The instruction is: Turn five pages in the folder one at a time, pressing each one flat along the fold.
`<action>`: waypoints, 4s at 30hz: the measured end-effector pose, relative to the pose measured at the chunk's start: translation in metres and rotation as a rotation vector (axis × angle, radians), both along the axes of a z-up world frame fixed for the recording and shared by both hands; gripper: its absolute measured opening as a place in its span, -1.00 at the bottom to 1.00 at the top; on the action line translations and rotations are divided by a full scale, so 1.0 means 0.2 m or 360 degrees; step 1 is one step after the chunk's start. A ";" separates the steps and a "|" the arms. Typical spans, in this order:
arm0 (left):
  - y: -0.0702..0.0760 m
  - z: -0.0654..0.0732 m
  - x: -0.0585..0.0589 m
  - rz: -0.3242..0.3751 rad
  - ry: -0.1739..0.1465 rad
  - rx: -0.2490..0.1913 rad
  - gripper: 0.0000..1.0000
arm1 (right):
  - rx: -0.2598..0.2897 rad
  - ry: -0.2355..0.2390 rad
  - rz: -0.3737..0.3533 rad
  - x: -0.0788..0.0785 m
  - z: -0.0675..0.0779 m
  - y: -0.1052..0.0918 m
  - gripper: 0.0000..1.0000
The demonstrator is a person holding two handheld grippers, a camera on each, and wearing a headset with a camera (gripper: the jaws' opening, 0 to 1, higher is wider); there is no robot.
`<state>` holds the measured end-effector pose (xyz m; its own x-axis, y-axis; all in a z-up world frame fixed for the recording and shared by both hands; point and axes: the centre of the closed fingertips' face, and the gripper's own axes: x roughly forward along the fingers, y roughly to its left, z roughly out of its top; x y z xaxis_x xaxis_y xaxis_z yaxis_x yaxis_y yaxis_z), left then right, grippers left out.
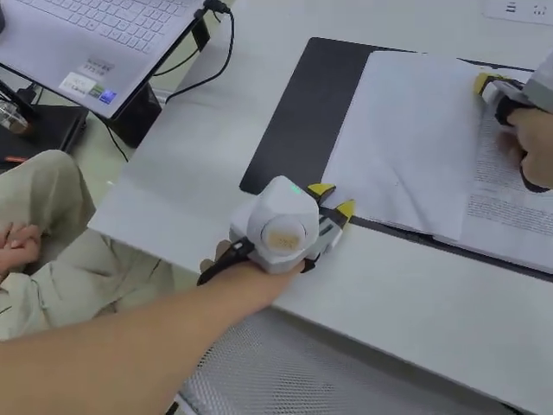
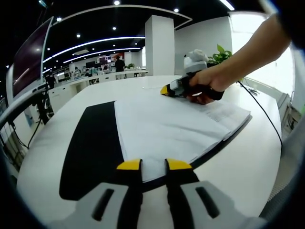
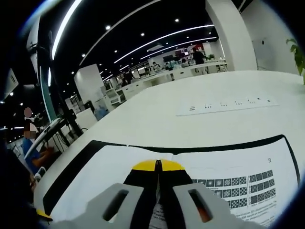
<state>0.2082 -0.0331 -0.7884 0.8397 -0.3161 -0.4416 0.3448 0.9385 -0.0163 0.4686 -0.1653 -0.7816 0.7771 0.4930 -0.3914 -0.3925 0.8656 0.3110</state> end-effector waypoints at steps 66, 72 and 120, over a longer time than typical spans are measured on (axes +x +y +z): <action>0.00 0.00 -0.01 0.0011 0.0003 -0.0013 -0.66 | 0.0106 0.0012 0.0069 -0.62 0.08 -0.02 -1.00; 0.00 0.00 -0.01 0.0012 0.0003 -0.0014 -0.66 | 0.0108 0.0016 0.0074 -0.67 0.07 -0.03 -1.00; -0.01 0.01 -0.02 -0.0008 0.0007 0.0004 -0.66 | 0.0104 0.0137 0.0306 -1.32 0.02 -0.05 -1.00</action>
<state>0.2048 -0.0346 -0.7871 0.8361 -0.3193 -0.4460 0.3495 0.9368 -0.0155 0.2038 -0.1760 -0.7768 0.6314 0.6553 -0.4146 -0.5180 0.7543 0.4034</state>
